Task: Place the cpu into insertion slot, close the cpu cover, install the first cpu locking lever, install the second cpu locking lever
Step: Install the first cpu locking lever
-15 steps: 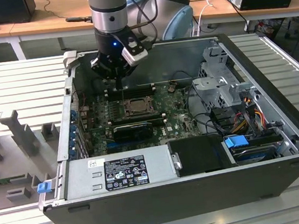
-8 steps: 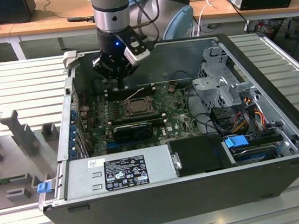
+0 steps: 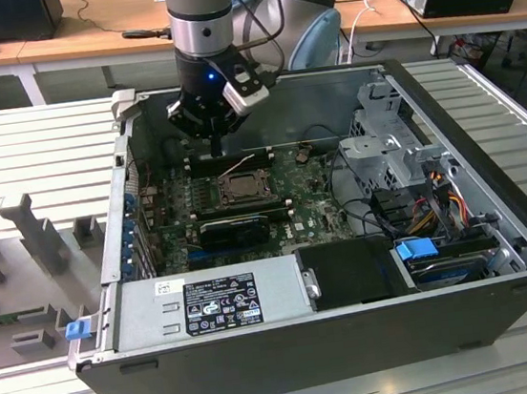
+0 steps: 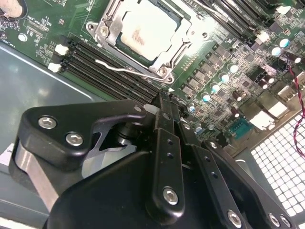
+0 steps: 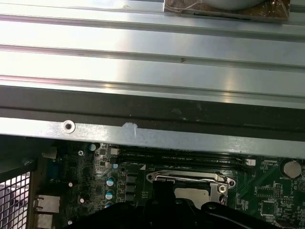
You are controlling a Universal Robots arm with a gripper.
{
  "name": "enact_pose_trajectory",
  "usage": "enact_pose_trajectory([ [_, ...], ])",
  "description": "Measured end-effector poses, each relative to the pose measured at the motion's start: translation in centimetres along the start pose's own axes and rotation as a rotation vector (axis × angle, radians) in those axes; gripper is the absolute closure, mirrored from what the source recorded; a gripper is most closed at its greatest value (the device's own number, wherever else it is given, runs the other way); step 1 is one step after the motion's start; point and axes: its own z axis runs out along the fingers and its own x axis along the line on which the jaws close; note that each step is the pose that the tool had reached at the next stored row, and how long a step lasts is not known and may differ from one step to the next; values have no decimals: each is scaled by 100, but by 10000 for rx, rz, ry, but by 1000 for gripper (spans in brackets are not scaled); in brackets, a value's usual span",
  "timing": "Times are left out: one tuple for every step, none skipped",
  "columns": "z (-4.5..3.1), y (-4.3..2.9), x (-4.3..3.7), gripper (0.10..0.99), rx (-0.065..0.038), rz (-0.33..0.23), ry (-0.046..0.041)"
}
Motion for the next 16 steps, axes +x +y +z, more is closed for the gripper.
enact_pose_trajectory([
  [0,0,-6,980,0,0,0],
  [0,-1,-10,980,0,0,0],
  [0,-1,-14,980,0,0,1],
  [0,-1,-20,980,0,-1,0],
  [0,-2,-24,980,0,-1,0],
  [0,-2,-33,980,0,-1,0],
  [0,-3,-40,980,0,-1,0],
  [0,-4,-54,980,0,-1,0],
  [0,-4,-59,980,1,-1,0],
  [0,-4,-62,980,0,-1,0],
  [0,-5,-67,980,0,-1,0],
  [0,-5,-71,980,0,0,0],
  [0,-5,-76,980,0,0,0],
  [0,-6,-80,980,0,0,0],
  [0,-6,-86,980,0,0,0],
  [0,-6,-89,980,0,0,0],
])
